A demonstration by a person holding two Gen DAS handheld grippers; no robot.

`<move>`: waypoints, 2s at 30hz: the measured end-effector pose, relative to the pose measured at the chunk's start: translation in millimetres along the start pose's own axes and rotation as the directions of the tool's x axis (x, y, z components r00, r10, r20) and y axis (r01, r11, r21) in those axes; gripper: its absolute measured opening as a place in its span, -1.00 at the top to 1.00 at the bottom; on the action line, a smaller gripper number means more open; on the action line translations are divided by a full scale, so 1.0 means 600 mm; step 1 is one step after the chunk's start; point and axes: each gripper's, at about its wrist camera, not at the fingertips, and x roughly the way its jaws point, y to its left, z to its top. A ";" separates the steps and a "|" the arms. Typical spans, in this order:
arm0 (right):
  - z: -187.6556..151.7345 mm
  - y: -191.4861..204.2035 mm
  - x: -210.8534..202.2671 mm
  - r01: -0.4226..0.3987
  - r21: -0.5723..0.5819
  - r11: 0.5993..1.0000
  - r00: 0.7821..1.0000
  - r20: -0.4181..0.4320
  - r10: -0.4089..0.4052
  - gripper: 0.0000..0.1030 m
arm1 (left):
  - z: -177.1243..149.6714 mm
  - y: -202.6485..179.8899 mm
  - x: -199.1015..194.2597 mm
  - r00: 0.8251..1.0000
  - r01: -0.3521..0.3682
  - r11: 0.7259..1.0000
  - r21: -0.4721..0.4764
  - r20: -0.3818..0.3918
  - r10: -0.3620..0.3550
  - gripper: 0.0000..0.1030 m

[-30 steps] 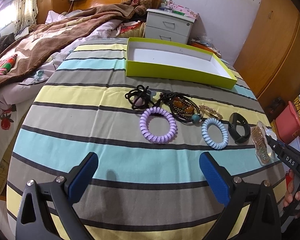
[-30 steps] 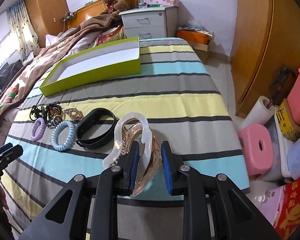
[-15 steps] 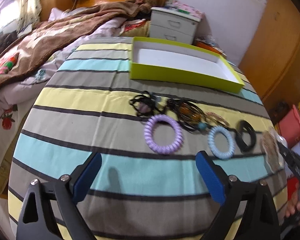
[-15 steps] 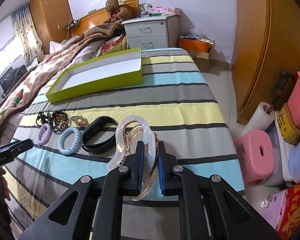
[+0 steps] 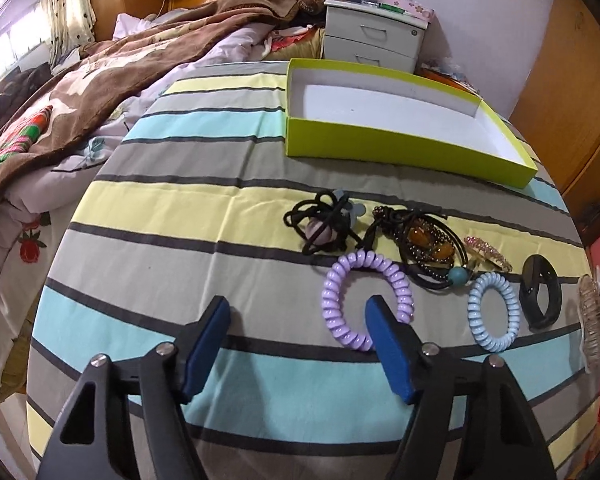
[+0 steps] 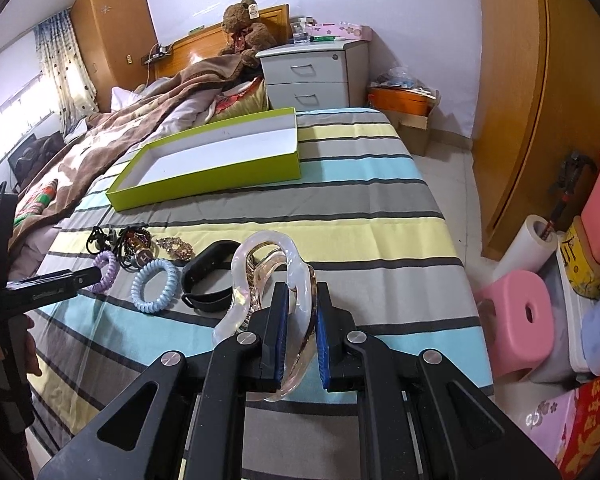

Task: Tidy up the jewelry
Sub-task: 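Lift the claw clip with the right tool while the left tool grasps the purple coil hair tie, then carry the claw clip and purple hair tie into the green box with both tools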

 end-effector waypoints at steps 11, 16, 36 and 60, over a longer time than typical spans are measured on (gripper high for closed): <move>0.001 0.001 0.001 -0.007 -0.003 1.000 1.000 -0.001 0.007 0.75 | 0.003 -0.013 0.000 0.998 -0.053 0.998 0.024 0.038 0.052 0.39; 0.001 0.000 0.000 -0.005 -0.003 1.000 1.000 0.002 0.005 0.75 | 0.005 -0.003 -0.002 0.999 -0.022 1.000 0.001 0.042 0.022 0.74; 0.010 0.007 -0.019 -0.001 -0.010 1.000 0.999 0.033 0.002 0.75 | 0.006 0.016 -0.050 0.992 0.068 0.997 -0.032 0.110 -0.064 0.81; 0.202 0.061 0.026 -0.065 -0.071 0.995 0.997 0.046 0.068 0.75 | 0.160 0.023 -0.079 0.974 0.146 0.989 -0.020 0.176 -0.141 0.81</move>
